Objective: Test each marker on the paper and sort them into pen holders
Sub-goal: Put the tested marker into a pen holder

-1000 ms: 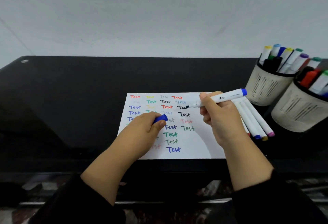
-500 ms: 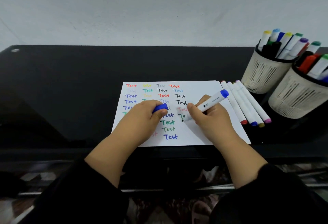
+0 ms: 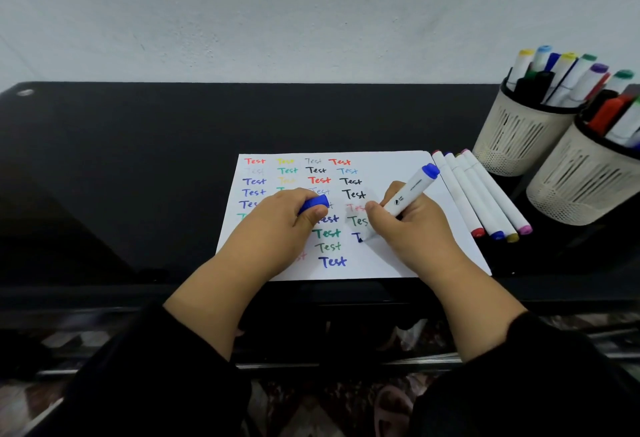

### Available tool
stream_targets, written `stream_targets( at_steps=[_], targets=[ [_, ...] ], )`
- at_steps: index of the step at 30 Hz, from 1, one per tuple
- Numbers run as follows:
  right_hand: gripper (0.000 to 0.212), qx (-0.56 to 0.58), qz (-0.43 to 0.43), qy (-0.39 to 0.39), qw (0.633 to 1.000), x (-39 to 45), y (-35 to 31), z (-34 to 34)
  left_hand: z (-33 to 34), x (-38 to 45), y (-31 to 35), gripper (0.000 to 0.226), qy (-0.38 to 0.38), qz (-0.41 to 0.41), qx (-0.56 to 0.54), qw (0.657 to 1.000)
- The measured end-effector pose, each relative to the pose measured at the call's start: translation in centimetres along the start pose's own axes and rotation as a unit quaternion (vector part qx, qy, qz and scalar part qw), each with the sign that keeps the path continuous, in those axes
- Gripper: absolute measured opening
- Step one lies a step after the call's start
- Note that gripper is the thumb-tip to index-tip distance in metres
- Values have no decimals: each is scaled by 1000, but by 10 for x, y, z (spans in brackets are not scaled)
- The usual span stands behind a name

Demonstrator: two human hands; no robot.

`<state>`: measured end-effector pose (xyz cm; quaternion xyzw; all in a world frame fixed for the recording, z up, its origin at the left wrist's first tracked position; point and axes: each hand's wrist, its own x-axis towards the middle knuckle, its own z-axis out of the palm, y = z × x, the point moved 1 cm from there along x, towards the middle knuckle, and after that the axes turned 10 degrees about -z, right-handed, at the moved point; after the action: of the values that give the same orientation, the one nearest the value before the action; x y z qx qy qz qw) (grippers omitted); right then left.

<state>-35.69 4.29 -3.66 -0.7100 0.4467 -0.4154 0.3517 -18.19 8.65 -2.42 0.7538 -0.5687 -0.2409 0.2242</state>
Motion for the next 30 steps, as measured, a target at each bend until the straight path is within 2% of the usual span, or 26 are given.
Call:
stream_targets(
  at_steps=[3, 13, 19, 25, 30],
  targets=[
    [35, 23, 4, 26, 999, 0, 0, -2, -1, 0, 0, 21, -1, -2, 1, 1000],
    [31, -29, -7, 19, 999, -1, -1, -1, -1, -2, 2, 23, 1, 1, 3, 1000],
    [28, -27, -6, 47, 999, -2, -2, -2, -2, -3, 2, 14, -2, 4, 5, 1000],
    [32, -31, 0, 47, 998, -2, -2, -2, -1, -3, 2, 17, -8, -1, 7, 1000],
    [34, -35, 14, 77, 996, -2, -2, -3, -1, -3, 3, 23, -5, -7, 8, 1000]
  ],
)
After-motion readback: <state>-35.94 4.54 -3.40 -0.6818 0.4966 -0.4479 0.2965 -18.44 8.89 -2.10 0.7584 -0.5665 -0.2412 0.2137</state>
